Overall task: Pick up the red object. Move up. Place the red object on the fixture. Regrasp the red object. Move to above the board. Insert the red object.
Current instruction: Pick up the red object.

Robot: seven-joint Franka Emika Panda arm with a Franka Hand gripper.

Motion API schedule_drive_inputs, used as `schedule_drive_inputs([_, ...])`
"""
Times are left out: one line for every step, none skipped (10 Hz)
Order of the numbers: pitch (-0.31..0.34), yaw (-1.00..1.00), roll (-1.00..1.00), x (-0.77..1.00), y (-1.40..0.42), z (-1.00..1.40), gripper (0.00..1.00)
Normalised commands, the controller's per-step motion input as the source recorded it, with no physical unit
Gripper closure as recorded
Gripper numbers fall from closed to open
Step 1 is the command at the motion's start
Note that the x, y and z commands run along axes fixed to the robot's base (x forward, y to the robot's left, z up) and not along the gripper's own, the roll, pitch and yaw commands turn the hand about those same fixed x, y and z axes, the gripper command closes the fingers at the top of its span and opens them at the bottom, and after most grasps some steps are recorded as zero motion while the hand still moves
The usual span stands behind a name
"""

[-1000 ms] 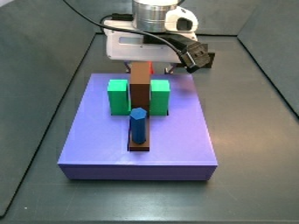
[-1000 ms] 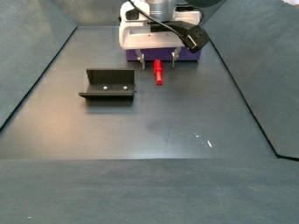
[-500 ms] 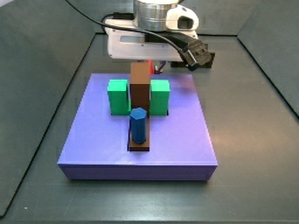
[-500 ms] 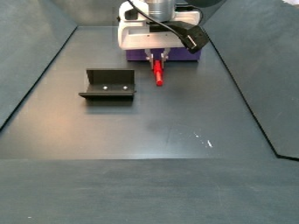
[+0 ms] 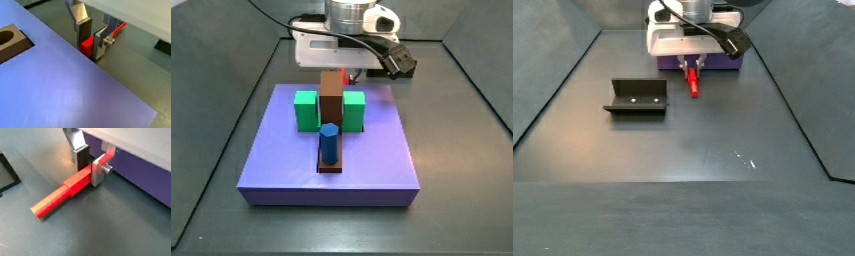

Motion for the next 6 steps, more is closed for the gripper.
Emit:
schedule_drive_inputs([0.000,0.00,0.00,0.00,0.00,0.00,1.00])
schedule_drive_inputs([0.000,0.00,0.00,0.00,0.00,0.00,1.00])
schedule_drive_inputs([0.000,0.00,0.00,0.00,0.00,0.00,1.00])
schedule_drive_inputs([0.000,0.00,0.00,0.00,0.00,0.00,1.00])
schedule_drive_inputs([0.000,0.00,0.00,0.00,0.00,0.00,1.00])
schedule_drive_inputs([0.000,0.00,0.00,0.00,0.00,0.00,1.00])
